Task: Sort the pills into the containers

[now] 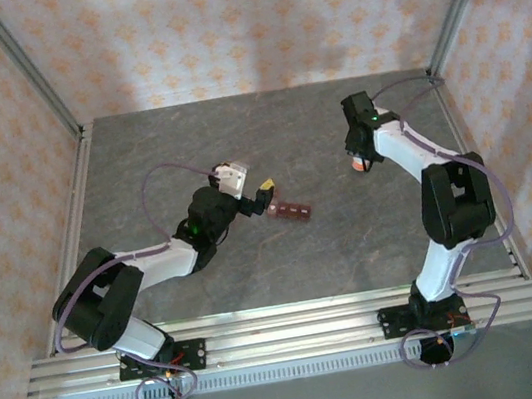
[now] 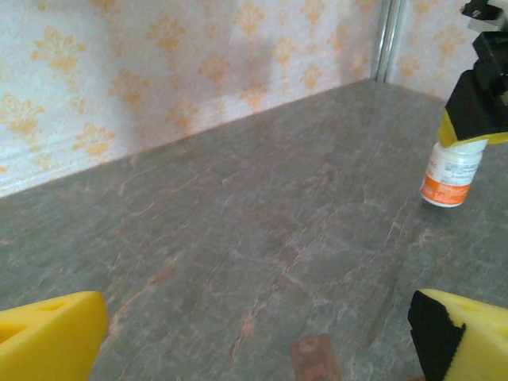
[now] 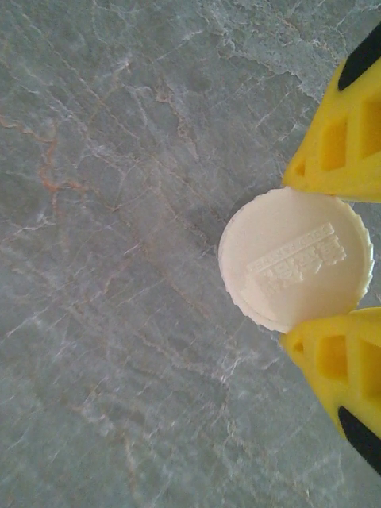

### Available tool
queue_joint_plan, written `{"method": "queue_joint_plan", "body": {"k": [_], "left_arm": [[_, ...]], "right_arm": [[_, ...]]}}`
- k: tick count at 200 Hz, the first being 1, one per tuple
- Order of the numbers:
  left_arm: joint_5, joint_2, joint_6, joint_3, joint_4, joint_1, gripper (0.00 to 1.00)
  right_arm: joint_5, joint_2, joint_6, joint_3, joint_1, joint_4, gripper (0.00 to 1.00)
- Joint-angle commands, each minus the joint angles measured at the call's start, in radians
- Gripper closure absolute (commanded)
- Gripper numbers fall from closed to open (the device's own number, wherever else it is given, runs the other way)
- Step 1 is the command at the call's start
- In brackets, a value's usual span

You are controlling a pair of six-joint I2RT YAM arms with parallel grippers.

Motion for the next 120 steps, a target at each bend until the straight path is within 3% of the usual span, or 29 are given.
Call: {"method": "queue_joint_plan", "body": {"k": [1,38,84,120], "left_arm": [[-0.033,-0.032,0.012,0.046,-0.082,0.013,0.0],[-0.013,-0.042,0.013,0.082,-0.165,0.018,0.0],[-0.121,-0.038,-0.023,0.144,-0.271,0.017,0.0],[-0.221,-0.039,-0.085,0.142,-0.244,0.018,0.0]], "right_arm": [[0.029,0.019,0.007,-0.014,-0.006,0.019,0.66],[0.0,0.028,0.009,-0.025,-0.007,0.031,0.53],[-0.039,0.011,-0.01,0.021,-0.006,0.007,0.29],[-0.086,-0.044,-0.017,0.061,-0.007,-0.01,0.23]]}}
